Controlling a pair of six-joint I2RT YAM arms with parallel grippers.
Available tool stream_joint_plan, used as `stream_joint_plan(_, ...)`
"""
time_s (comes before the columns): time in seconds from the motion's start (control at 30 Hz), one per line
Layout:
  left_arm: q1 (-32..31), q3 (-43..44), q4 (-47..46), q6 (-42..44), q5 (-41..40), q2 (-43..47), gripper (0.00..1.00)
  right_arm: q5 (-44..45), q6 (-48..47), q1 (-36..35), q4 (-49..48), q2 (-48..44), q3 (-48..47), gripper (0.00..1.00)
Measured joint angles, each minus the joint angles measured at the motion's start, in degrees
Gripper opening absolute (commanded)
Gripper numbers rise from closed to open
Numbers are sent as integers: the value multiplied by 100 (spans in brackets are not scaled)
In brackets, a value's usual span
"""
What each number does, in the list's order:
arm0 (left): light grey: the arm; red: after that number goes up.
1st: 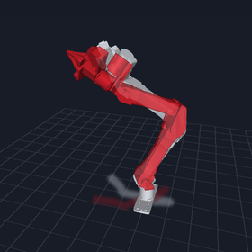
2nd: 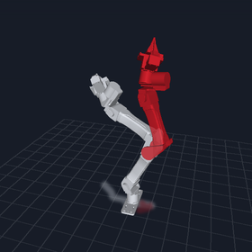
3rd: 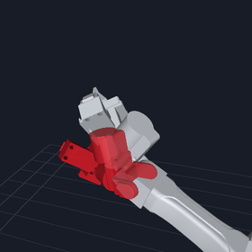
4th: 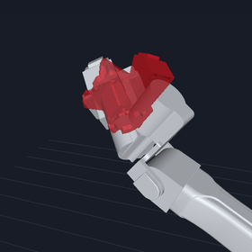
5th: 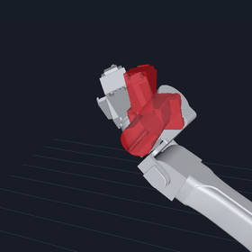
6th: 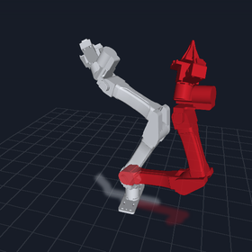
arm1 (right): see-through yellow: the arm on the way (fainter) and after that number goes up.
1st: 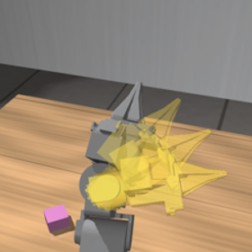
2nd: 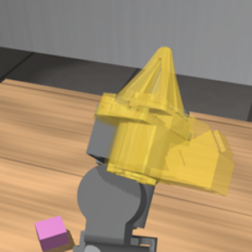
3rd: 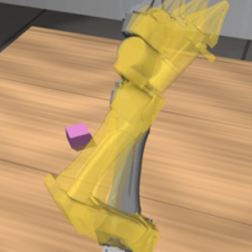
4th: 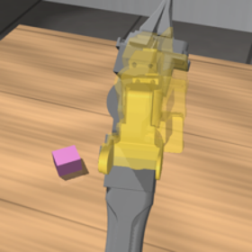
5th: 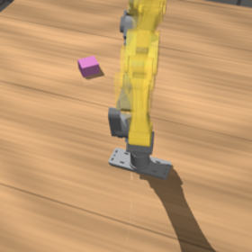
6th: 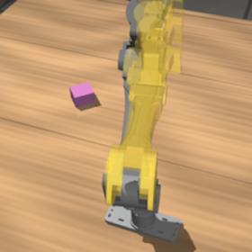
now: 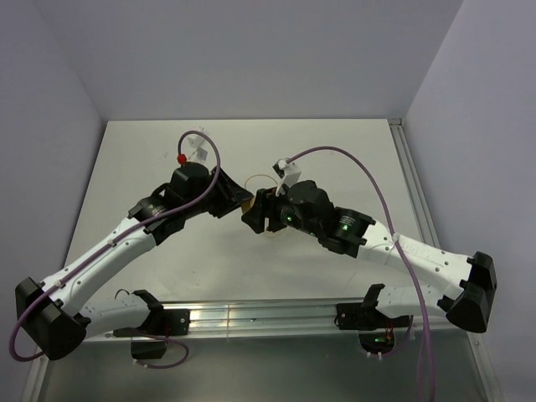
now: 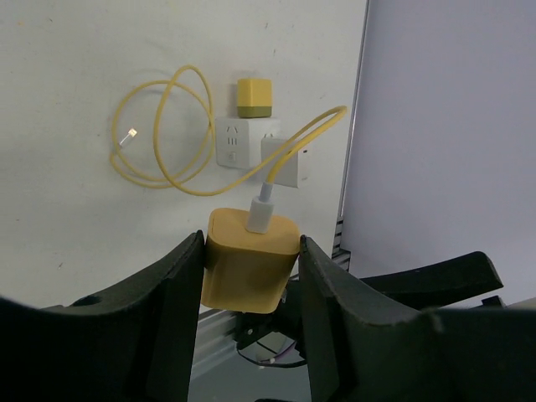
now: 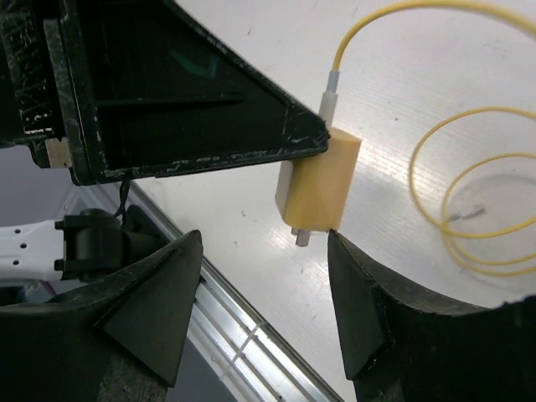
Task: Insert the plug
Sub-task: Adjust the plug.
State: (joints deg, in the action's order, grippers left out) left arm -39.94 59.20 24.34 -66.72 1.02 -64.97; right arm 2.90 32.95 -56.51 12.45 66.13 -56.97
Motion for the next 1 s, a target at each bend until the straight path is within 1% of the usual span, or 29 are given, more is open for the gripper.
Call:
stream_joint_plan(0.3,-61,7,55,0,-26,33,0,262,-138,0,-2,39,-11,67)
stream_joint_plan(0.4,-87,13,79,2,-33,44,0,310,-153,0,0,170,-15,62)
stream_joint_plan(0.43,-94,20,85,2,-31,48,1,319,-155,0,0,205,-15,58)
stream_joint_plan(0.5,-109,28,83,2,-28,74,0,339,-164,0,-15,225,-15,53)
stream_joint_plan(0.53,-114,31,79,2,-26,90,0,354,-173,0,-42,227,-15,41)
stream_joint_plan(0.6,-118,31,79,11,-31,138,0,422,-164,2,-63,227,-13,9)
stream_joint_plan(0.63,-116,31,79,17,-37,164,0,420,-177,9,-83,225,-13,0)
stream_joint_plan(0.67,-101,33,72,55,-70,179,0,415,-153,9,-127,225,-13,0)
stream_joint_plan(0.7,-98,35,72,70,-85,188,12,444,-146,4,-136,219,-7,0)
stream_joint_plan(0.77,-103,35,72,107,-81,208,32,461,-94,2,-219,146,81,0)
stream_joint_plan(0.8,-114,35,61,109,-79,227,50,455,-70,4,-278,94,153,0)
stream_joint_plan(0.83,-122,33,57,109,-87,249,57,450,-26,4,-404,-2,275,0)
stream_joint_plan(0.9,-168,-31,22,105,-122,376,63,439,57,15,-579,-208,505,0)
stream_joint_plan(1.0,-166,-407,-243,109,-299,892,66,442,223,74,-723,-715,1056,0)
